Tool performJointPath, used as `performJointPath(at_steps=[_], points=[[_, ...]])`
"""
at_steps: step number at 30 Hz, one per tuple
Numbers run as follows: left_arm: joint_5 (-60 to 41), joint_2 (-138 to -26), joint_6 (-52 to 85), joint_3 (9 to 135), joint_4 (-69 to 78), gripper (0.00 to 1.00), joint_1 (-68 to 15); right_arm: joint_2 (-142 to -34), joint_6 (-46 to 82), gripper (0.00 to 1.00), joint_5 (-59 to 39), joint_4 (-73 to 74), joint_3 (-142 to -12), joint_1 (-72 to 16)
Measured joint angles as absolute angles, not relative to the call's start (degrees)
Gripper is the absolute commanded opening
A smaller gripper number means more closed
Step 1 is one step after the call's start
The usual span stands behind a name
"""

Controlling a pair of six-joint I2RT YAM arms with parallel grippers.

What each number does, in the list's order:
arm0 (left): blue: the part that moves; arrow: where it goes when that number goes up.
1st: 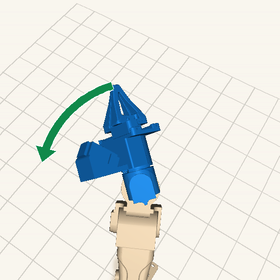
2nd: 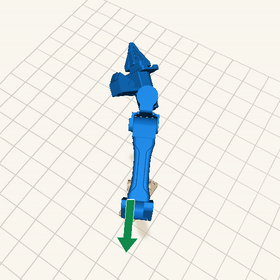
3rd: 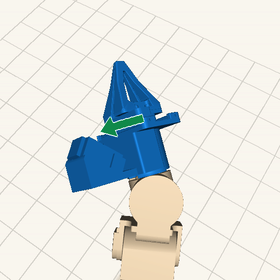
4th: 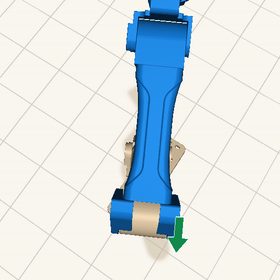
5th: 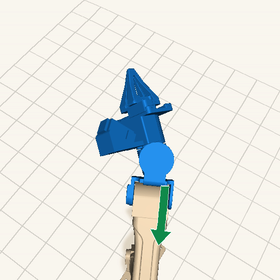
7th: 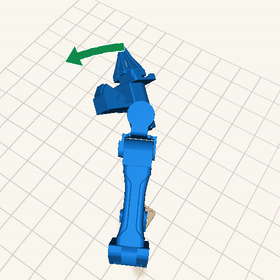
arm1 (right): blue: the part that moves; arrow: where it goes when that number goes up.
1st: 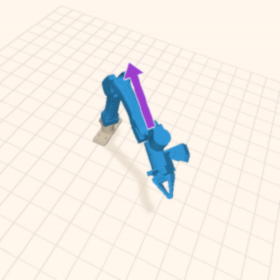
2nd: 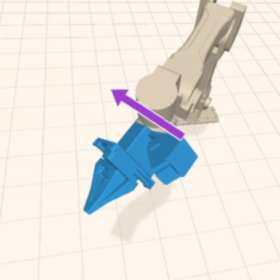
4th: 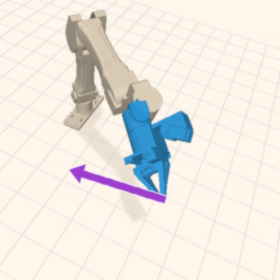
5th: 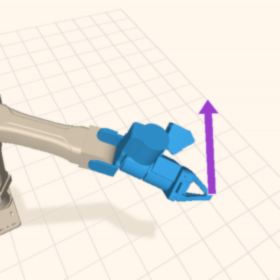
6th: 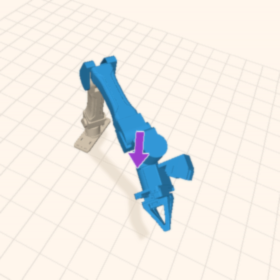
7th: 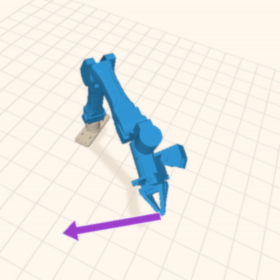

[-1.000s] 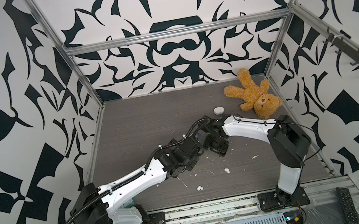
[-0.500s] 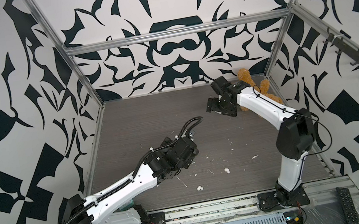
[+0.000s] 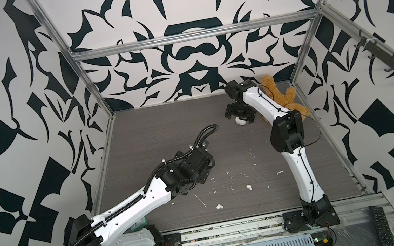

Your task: Insert the wireless bluetooth earbuds into the charging case

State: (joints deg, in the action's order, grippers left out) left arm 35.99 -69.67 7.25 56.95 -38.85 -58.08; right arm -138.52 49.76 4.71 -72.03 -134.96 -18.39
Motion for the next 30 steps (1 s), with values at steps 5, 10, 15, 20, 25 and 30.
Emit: performJointPath(at_steps=[5,10,15,20,25,30], points=[[35.90,-69.69,7.31,56.53,-38.83,0.99,-58.08,-141.51,51.40,0.96,3.86,-73.03,-138.89,-16.05],[35.90,-69.67,7.29,56.47,-38.79,0.99,-58.08,-144.11,51.79,0.95,3.36,-73.34,-141.78,-15.79],[35.90,-69.69,7.27,56.01,-38.76,0.99,-58.08,-147.09,51.72,0.94,2.70,-73.54,-143.85,-16.23],[35.90,-69.69,7.27,56.01,-38.76,0.99,-58.08,-149.08,51.70,0.90,2.81,-73.69,-144.83,-16.23],[35.90,-69.69,7.25,56.01,-38.76,0.99,-58.08,-149.34,51.72,0.87,3.01,-73.67,-145.64,-16.21],[35.90,-69.71,7.22,55.99,-38.76,0.99,-58.08,-149.34,51.72,0.85,3.05,-73.43,-147.04,-16.21]])
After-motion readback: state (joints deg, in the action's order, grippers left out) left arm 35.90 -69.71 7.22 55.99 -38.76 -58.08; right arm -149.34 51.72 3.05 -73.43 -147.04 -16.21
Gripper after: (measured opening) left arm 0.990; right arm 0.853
